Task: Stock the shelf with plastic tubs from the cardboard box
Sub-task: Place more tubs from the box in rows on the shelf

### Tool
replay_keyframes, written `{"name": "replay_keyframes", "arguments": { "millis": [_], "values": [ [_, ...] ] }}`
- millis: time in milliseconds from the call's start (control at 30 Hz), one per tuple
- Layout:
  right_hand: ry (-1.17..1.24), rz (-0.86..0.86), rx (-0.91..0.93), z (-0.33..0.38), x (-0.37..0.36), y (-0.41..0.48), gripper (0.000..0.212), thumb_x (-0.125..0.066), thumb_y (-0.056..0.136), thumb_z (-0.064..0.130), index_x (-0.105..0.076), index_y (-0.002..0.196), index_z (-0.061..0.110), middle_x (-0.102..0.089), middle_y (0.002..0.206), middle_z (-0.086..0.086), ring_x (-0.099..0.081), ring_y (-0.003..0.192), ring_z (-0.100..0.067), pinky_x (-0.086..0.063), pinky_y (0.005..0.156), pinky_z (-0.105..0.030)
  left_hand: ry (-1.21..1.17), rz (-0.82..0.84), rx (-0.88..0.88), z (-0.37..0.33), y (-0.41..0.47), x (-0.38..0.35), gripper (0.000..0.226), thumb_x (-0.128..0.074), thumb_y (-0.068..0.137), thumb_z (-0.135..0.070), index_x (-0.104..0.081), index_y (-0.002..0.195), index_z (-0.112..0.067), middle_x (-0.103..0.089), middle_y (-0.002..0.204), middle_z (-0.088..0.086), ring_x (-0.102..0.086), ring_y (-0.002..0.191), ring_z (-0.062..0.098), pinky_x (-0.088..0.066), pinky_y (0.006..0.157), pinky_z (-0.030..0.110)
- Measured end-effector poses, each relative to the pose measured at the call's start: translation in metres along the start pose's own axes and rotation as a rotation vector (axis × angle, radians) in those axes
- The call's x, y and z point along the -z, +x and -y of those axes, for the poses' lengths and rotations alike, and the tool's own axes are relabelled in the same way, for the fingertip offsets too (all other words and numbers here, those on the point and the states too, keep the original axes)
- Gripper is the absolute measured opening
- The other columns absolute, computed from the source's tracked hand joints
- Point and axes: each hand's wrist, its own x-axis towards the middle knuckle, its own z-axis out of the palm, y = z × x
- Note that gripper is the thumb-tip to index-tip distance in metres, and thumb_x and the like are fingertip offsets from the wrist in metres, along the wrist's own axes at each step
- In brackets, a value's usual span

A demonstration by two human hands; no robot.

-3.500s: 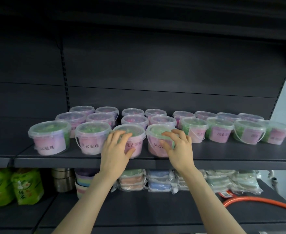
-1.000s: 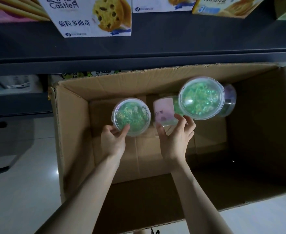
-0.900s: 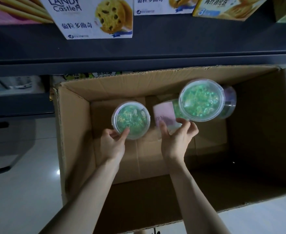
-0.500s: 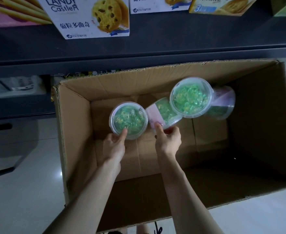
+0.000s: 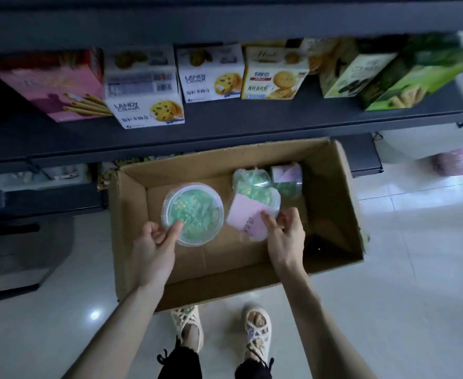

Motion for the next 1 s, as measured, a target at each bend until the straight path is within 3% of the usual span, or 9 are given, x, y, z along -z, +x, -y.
{"name": "replay_keyframes", "arguments": {
  "millis": [100,200,233,300,400,567,667,767,1000],
  "values": [
    [0.017,0.033,0.143,0.045,0.053,-0.01,0.02,-0.064,0.088,0.031,-0.051,0.097,0.019,-0.06,0.082,0.017,-0.062,0.074,-0.002,-0.054,0.067,-0.024,0.005,0.0,-0.161,-0.052,-0.042,0.0,0.037,-0.066,0.082,-0.036,-0.055,0.101,-0.006,-0.066,0.091,0.001,-0.064,0.086,0.013,-0.051,0.072,0.024],
    [0.031,0.043,0.314,0.088,0.118,-0.02,0.017,-0.059,0.091,0.033,-0.052,0.099,0.02,-0.063,0.084,0.013,-0.064,0.075,-0.002,-0.049,0.058,-0.014,0.016,-0.055,-0.3,-0.104,-0.096,-0.006,0.029,-0.061,0.087,-0.035,-0.055,0.098,-0.01,-0.059,0.083,-0.013,-0.056,0.074,-0.006,-0.037,0.054,0.005],
    [0.018,0.038,0.363,0.102,0.143,-0.022,0.013,-0.058,0.091,0.035,-0.051,0.095,0.024,-0.064,0.083,0.011,-0.063,0.073,-0.003,-0.046,0.056,-0.011,0.003,-0.076,-0.334,-0.121,-0.117,-0.008,0.028,-0.059,0.088,-0.036,-0.054,0.097,-0.009,-0.057,0.083,-0.015,-0.054,0.073,-0.007,-0.036,0.053,0.005],
    [-0.012,0.035,0.436,0.132,0.193,-0.024,0.014,-0.057,0.091,0.039,-0.049,0.086,0.029,-0.065,0.082,0.004,-0.062,0.075,-0.013,-0.05,0.062,-0.026,-0.003,-0.127,-0.409,-0.153,-0.161,-0.017,0.028,-0.054,0.09,-0.04,-0.052,0.097,-0.013,-0.053,0.083,-0.019,-0.051,0.073,-0.008,-0.034,0.055,0.007],
    [0.045,0.0,0.552,0.176,0.264,-0.022,0.021,-0.062,0.088,0.033,-0.05,0.085,0.017,-0.064,0.075,-0.007,-0.058,0.072,-0.027,-0.048,0.066,-0.04,0.073,-0.194,-0.521,-0.2,-0.221,-0.037,0.025,-0.045,0.093,-0.049,-0.046,0.096,-0.024,-0.047,0.08,-0.024,-0.047,0.07,-0.007,-0.033,0.052,0.012],
    [0.13,-0.062,0.749,0.253,0.357,-0.021,0.022,-0.065,0.084,0.032,-0.048,0.076,0.022,-0.058,0.062,0.002,-0.05,0.057,-0.014,-0.043,0.056,-0.034,-0.173,-0.158,-0.626,-0.289,-0.28,-0.065,0.031,-0.044,0.094,-0.044,-0.048,0.092,-0.013,-0.055,0.083,-0.003,-0.053,0.078,0.012,-0.039,0.066,0.023],
    [0.192,-0.064,0.857,0.303,0.395,-0.019,0.021,-0.065,0.083,0.034,-0.047,0.076,0.027,-0.058,0.067,0.0,-0.049,0.059,-0.013,-0.041,0.057,-0.033,-0.218,-0.182,-0.73,-0.346,-0.299,-0.066,0.034,-0.04,0.093,-0.05,-0.046,0.086,-0.018,-0.054,0.079,-0.004,-0.054,0.072,0.008,-0.04,0.062,0.031],
    [0.23,-0.093,0.963,0.353,0.419,-0.014,0.018,-0.064,0.082,0.036,-0.048,0.077,0.028,-0.062,0.07,0.003,-0.058,0.066,-0.017,-0.046,0.061,-0.036,-0.226,-0.235,-0.83,-0.408,-0.307,-0.065,0.028,-0.04,0.094,-0.05,-0.046,0.083,-0.025,-0.055,0.078,-0.011,-0.054,0.069,-0.001,-0.035,0.056,0.02],
    [0.206,-0.174,1.138,0.433,0.438,0.016,0.019,-0.064,0.086,0.034,-0.049,0.083,0.024,-0.057,0.064,0.012,-0.051,0.058,-0.002,-0.041,0.058,-0.029,-0.233,-0.364,-0.932,-0.519,-0.294,-0.059,0.035,-0.042,0.094,-0.048,-0.05,0.088,-0.015,-0.057,0.079,-0.005,-0.053,0.076,0.019,-0.041,0.071,0.036]
  ]
}}
